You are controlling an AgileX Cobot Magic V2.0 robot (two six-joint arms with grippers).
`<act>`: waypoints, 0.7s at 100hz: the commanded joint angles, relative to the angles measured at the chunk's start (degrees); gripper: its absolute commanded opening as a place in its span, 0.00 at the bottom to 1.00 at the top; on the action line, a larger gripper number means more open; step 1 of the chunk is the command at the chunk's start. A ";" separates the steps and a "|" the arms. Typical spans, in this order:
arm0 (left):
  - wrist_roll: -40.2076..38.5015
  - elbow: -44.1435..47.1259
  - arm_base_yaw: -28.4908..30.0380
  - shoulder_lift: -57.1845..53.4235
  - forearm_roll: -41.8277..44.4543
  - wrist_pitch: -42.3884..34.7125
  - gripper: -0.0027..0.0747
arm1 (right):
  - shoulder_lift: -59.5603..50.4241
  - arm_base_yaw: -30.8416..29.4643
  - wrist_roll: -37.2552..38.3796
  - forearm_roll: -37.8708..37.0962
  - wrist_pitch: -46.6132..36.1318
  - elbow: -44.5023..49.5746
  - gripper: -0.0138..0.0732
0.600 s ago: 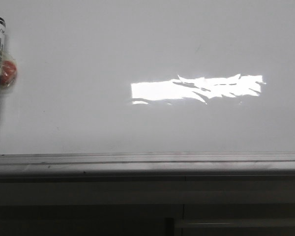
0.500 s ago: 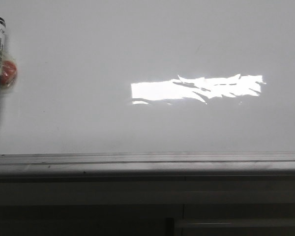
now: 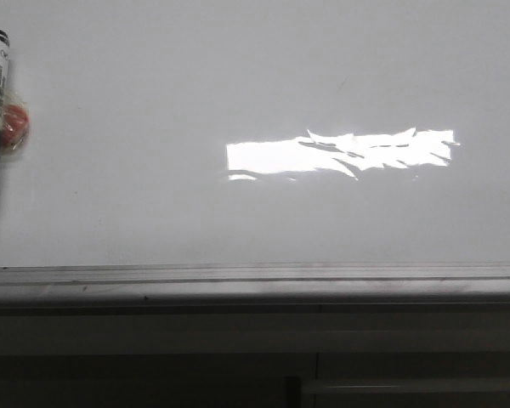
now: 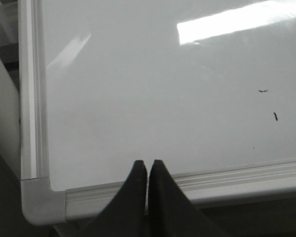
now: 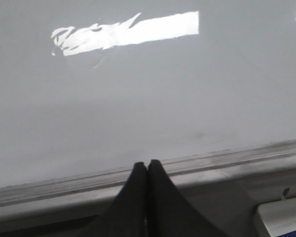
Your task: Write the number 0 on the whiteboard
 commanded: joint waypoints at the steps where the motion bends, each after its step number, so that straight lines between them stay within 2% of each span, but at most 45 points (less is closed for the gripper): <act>1: -0.10 1.97 -0.12 -1.71 -0.77 -2.56 0.01 | -0.96 0.00 -0.19 -0.64 -1.09 0.78 0.08; 25: -0.10 1.97 -0.12 -1.71 -0.77 -2.69 0.01 | -0.96 0.00 -0.19 -0.64 -1.20 0.78 0.08; 32: -0.10 1.97 -0.12 -1.71 -0.77 -3.63 0.01 | -0.96 0.00 -0.19 -0.64 -4.42 0.78 0.08; 38: -0.10 1.97 -0.12 -1.71 -0.77 -8.11 0.01 | -0.96 0.00 -0.19 -0.64 -12.94 0.78 0.08; 58: -0.10 1.97 -0.12 -1.71 -0.77 -36.08 0.01 | -0.96 0.00 -0.19 -0.64 -48.29 0.78 0.08; 70: -0.10 1.97 -0.12 -1.71 -0.77 -46.23 0.01 | -0.96 0.00 -0.19 -0.64 -62.44 0.78 0.08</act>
